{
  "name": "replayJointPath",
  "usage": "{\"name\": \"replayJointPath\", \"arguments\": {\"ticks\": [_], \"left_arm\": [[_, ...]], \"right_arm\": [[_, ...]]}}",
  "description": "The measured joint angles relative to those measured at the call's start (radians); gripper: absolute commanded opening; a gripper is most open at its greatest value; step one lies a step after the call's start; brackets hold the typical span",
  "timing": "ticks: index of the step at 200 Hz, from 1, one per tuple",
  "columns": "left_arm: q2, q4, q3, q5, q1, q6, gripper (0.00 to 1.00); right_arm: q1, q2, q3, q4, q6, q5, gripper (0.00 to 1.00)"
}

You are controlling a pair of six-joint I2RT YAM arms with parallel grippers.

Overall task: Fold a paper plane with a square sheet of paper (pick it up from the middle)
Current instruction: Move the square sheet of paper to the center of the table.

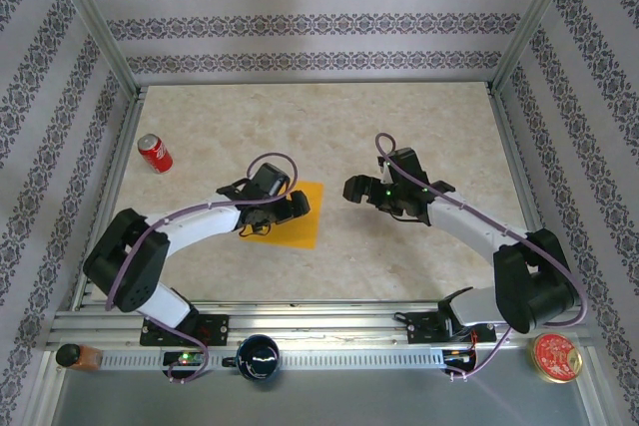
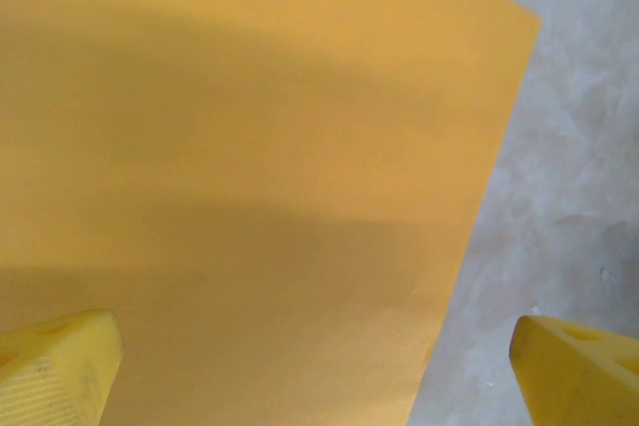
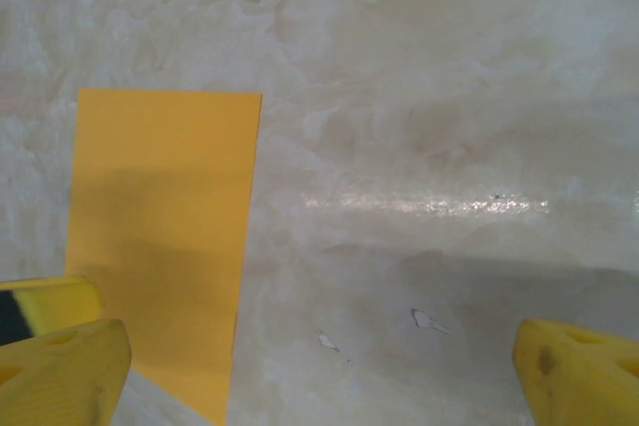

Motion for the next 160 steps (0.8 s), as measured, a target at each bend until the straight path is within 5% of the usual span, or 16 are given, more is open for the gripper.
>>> {"name": "replayJointPath", "arguments": {"ticks": [48, 95, 160], "left_arm": [[-0.011, -0.091, 0.131, -0.131, 0.006, 0.201, 0.99], [0.025, -0.137, 0.145, -0.016, 0.090, 0.364, 0.89], [0.246, -0.272, 0.271, 0.013, 0.091, 0.388, 0.81]], "right_arm": [[0.015, -0.006, 0.002, -0.001, 0.004, 0.011, 0.98], [0.039, 0.003, 0.035, 0.000, 0.005, 0.016, 0.98], [0.053, 0.009, 0.041, 0.001, 0.032, 0.023, 0.98]]}}
